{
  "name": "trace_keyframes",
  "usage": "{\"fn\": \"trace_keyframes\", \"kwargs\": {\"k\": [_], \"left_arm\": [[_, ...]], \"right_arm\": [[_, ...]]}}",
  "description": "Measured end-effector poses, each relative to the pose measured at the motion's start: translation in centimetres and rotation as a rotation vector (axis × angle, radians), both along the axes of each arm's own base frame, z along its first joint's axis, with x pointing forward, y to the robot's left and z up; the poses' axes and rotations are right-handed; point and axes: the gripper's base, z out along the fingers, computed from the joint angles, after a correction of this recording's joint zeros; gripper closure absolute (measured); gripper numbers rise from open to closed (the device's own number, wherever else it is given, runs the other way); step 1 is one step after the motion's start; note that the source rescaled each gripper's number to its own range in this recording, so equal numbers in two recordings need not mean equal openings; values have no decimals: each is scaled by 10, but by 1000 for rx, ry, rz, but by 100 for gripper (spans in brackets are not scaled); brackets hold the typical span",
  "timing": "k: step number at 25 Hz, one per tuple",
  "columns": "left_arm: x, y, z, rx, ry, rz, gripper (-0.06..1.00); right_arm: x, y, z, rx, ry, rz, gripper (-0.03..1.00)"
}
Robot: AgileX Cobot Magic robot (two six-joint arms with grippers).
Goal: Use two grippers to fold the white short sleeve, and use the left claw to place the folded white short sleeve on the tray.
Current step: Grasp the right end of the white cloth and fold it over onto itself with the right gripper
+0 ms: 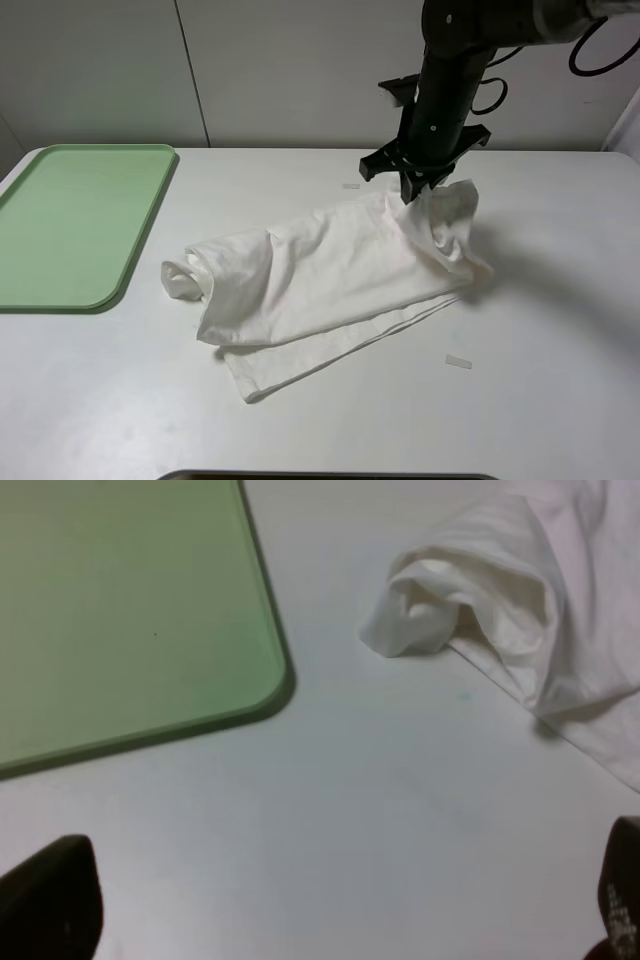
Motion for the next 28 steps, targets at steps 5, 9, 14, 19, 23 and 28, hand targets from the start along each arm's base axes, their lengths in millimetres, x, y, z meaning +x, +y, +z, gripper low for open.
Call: {"fn": "trace_keyframes", "kwargs": {"k": [5, 9, 14, 19, 23, 28], "left_arm": [[0, 0, 0, 5, 0, 2, -6], [1, 4, 0, 41, -2, 26, -6], [1, 5, -1, 55, -3, 35, -6], [1, 6, -1, 56, -3, 36, -6], [1, 6, -1, 58, -3, 37, -6], [1, 6, -1, 58, -3, 37, -6]], "right_arm": [[-2, 5, -13, 43, 25, -17, 59], [-20, 35, -19, 223, 130, 117, 15], [-31, 45, -16, 275, 177, 389, 13], [-32, 37, -14, 188, 170, 523, 13], [-30, 27, 13, 94, 102, 489, 13], [-31, 10, 56, 102, 29, 350, 13]]}}
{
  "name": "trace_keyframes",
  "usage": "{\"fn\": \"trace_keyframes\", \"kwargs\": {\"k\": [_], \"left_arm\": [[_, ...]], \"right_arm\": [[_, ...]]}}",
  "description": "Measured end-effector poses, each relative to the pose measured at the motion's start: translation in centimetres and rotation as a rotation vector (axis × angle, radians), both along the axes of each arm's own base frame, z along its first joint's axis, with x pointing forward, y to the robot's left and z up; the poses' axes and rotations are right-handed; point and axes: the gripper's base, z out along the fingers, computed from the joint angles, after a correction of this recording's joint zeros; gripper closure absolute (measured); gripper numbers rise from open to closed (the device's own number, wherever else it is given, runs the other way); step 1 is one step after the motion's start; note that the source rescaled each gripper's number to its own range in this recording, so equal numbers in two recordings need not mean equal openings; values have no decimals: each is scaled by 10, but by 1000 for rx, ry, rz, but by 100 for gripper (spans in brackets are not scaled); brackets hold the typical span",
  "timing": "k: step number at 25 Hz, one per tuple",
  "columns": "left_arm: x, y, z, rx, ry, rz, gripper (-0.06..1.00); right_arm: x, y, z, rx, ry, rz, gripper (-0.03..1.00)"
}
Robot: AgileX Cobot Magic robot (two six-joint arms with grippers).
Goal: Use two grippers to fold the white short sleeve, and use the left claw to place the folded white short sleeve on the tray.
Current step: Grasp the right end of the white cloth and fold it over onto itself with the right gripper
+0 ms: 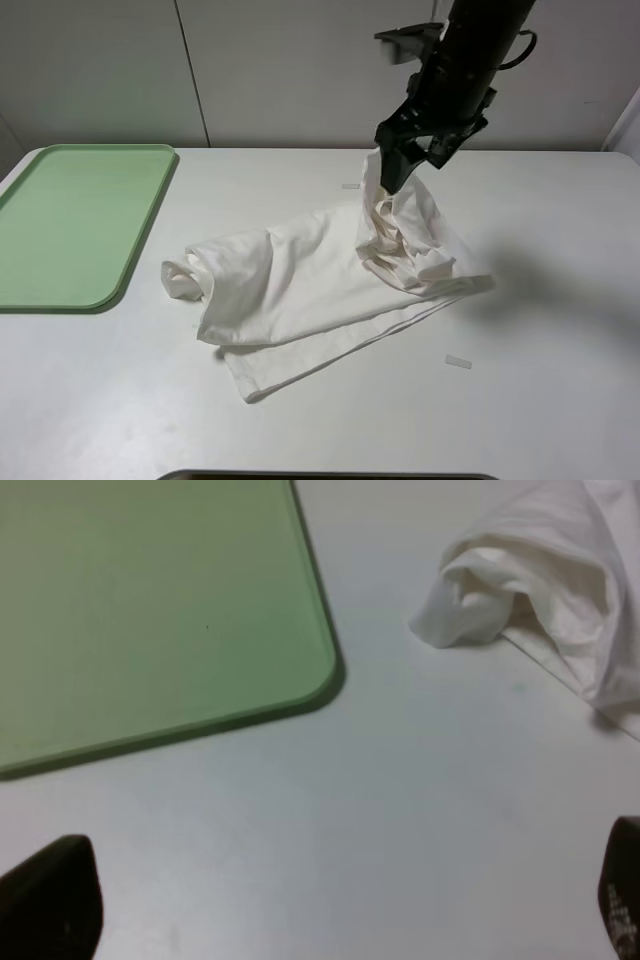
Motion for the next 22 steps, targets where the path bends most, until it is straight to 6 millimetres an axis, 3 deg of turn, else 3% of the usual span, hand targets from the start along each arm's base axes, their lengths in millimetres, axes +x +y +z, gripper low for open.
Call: {"fn": "trace_keyframes", "kwargs": {"k": [4, 7, 10, 13, 14, 17, 22], "left_arm": [[0, 0, 0, 0, 0, 0, -6], [0, 0, 0, 0, 0, 0, -6], [0, 0, 0, 0, 0, 0, -6], [0, 0, 0, 0, 0, 0, -6], [0, 0, 0, 0, 0, 0, -6], [0, 0, 0, 0, 0, 0, -6], [0, 0, 0, 0, 0, 0, -6]], "right_arm": [[8, -25, 10, 0, -10, -117, 13], [33, -50, -9, 1, -53, -218, 13], [43, -44, -28, 15, -62, -223, 13], [43, -39, -32, 22, -59, -216, 13], [43, -32, -35, 34, -56, -208, 13], [24, 29, -45, 143, -41, -102, 13], [10, 71, -69, 198, -11, 21, 13]]}}
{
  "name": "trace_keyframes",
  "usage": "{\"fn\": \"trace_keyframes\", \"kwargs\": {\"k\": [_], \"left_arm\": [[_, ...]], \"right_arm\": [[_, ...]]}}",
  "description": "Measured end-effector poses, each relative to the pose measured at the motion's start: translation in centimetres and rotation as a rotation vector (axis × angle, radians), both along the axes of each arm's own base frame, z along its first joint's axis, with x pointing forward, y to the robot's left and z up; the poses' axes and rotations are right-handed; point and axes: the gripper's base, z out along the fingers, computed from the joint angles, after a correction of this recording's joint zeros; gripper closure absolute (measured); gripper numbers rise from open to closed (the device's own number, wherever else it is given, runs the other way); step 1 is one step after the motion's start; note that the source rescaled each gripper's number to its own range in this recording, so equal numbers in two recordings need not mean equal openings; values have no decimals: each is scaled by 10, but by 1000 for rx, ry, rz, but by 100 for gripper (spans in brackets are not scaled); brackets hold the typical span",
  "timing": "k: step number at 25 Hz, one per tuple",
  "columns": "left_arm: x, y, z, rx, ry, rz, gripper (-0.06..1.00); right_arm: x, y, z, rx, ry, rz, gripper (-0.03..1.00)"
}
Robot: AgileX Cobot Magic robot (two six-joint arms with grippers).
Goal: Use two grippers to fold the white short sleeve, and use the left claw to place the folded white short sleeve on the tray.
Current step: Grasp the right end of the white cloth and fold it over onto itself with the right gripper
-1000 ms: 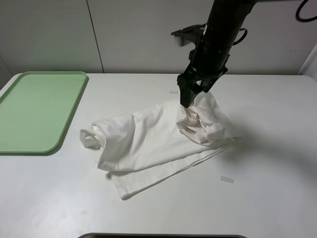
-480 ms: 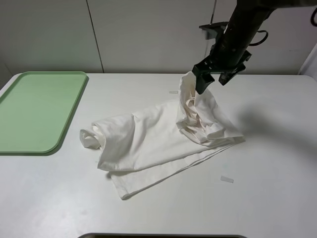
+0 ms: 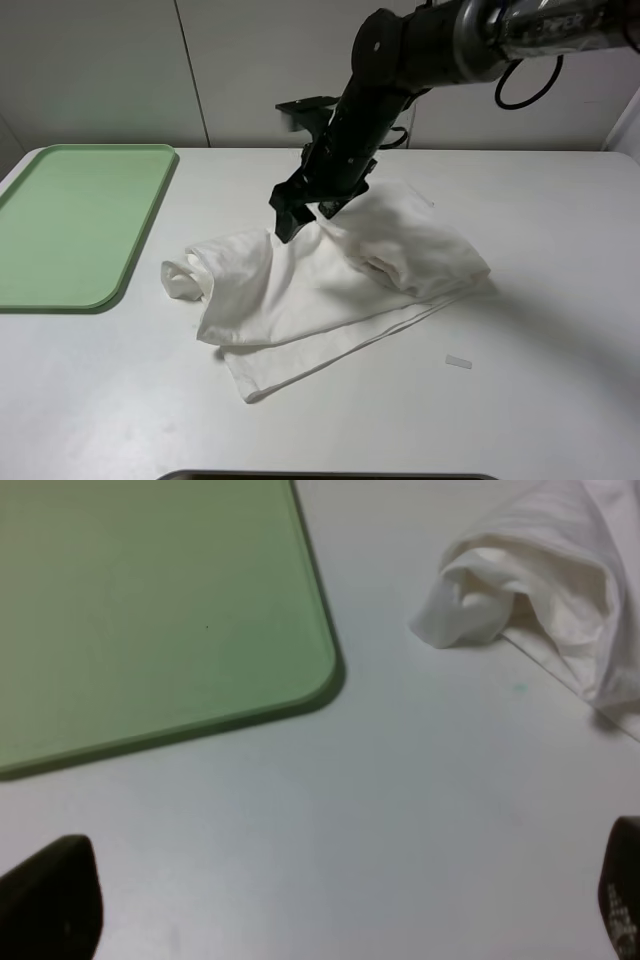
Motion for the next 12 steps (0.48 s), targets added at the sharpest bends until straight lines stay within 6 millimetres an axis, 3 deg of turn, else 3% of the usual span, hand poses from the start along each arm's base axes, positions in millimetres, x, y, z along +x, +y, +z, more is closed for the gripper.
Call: {"fn": "trace_keyframes", "kwargs": {"k": [5, 12], "left_arm": [[0, 0, 0, 0, 0, 0, -6], [0, 0, 0, 0, 0, 0, -6]], "right_arm": [[-6, 19, -17, 20, -11, 68, 13], [-12, 15, -4, -11, -6, 112, 13]]}}
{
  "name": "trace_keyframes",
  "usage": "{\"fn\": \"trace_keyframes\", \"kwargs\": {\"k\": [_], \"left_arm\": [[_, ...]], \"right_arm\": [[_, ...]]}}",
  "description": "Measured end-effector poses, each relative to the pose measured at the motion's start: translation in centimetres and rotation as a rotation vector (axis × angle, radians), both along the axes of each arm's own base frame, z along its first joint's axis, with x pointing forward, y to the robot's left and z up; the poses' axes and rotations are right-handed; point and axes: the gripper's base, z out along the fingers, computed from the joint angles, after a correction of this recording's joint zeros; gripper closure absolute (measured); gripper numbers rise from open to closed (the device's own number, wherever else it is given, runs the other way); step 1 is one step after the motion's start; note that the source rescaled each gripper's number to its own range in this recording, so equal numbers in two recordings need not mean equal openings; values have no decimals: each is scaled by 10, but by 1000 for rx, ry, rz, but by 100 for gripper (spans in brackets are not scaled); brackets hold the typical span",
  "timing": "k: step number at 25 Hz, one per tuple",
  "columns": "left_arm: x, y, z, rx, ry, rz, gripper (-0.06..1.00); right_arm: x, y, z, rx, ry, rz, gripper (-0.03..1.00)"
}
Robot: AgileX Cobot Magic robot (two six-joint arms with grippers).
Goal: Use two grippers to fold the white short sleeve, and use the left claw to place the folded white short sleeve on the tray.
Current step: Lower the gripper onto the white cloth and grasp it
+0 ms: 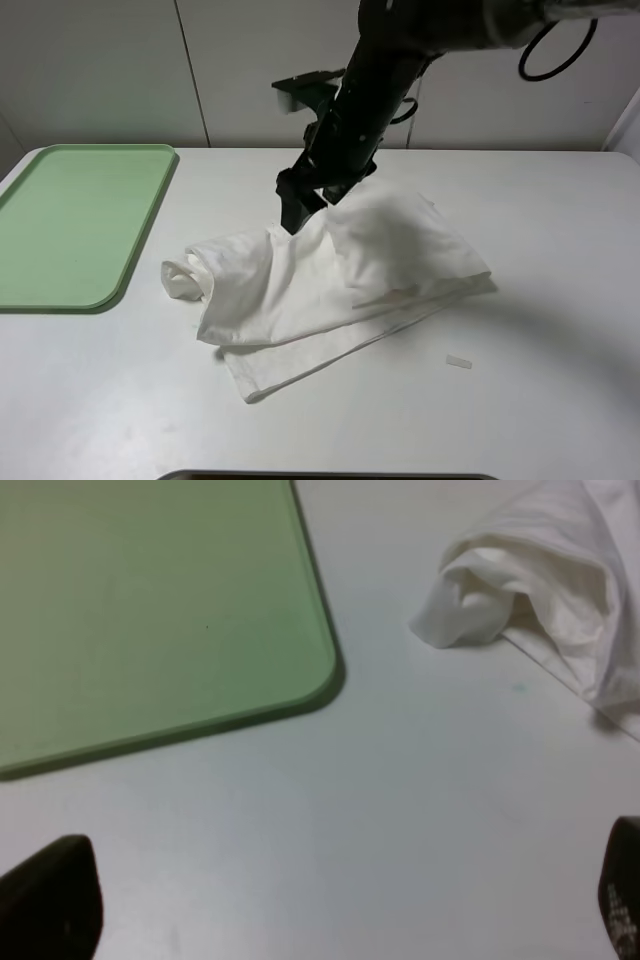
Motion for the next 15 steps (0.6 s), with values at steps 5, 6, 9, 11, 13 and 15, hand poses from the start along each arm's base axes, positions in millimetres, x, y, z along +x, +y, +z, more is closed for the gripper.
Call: {"fn": "trace_keyframes", "kwargs": {"k": [5, 6, 9, 11, 13, 15], "left_arm": [[0, 0, 0, 0, 0, 0, -6], [0, 0, 0, 0, 0, 0, -6], [0, 0, 0, 0, 0, 0, -6], [0, 0, 0, 0, 0, 0, -6], [0, 0, 0, 0, 0, 0, -6], [0, 0, 0, 0, 0, 0, -6]], "right_arm": [[-12, -13, 47, -24, -45, 24, 13], [-16, -19, 62, -30, -65, 20, 13], [-21, -39, 94, -46, -103, -25, 13], [-27, -88, 141, -119, -170, -162, 13], [-31, -113, 166, -127, -236, -254, 12], [-35, -141, 189, -118, -295, -357, 11]]}}
